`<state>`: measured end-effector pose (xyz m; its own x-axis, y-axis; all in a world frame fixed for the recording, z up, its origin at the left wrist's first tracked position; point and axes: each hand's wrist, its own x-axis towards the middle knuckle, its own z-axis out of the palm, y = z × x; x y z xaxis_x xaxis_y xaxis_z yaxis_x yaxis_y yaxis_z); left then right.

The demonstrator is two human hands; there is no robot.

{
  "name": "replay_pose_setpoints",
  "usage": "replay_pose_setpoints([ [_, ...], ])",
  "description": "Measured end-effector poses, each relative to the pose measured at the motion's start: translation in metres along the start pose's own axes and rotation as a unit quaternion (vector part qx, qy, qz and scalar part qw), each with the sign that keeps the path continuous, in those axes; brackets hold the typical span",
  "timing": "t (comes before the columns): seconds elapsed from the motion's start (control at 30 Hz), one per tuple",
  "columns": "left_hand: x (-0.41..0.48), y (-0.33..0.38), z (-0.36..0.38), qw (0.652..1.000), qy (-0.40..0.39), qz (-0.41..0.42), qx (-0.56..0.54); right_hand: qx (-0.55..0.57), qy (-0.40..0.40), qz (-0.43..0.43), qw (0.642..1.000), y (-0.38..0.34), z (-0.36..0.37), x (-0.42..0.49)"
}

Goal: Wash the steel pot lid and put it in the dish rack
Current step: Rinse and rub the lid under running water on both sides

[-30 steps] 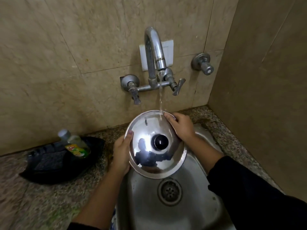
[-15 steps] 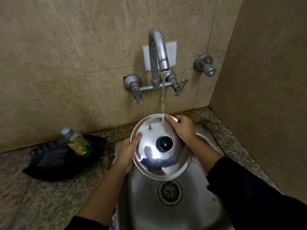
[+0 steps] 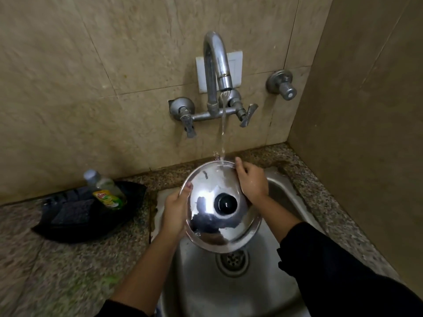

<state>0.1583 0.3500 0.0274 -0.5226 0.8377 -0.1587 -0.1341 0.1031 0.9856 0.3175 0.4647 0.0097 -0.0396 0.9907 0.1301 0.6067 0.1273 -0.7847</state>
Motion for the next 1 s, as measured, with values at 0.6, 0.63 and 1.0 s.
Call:
replay_pose_setpoints([
  [0.6, -0.003, 0.006, 0.044, 0.985, 0.119, 0.106, 0.069, 0.015, 0.075, -0.056, 0.995, -0.019, 0.028, -0.036],
  [0.63, -0.007, 0.01, 0.048, 0.974, 0.113, 0.161, 0.115, 0.061, 0.061, -0.006, 0.996, -0.024, 0.031, -0.031],
  [1.0, 0.001, 0.02, 0.041, 0.966, 0.128, 0.176, 0.14, -0.016, 0.067, -0.222, 0.973, -0.024, 0.038, -0.017],
])
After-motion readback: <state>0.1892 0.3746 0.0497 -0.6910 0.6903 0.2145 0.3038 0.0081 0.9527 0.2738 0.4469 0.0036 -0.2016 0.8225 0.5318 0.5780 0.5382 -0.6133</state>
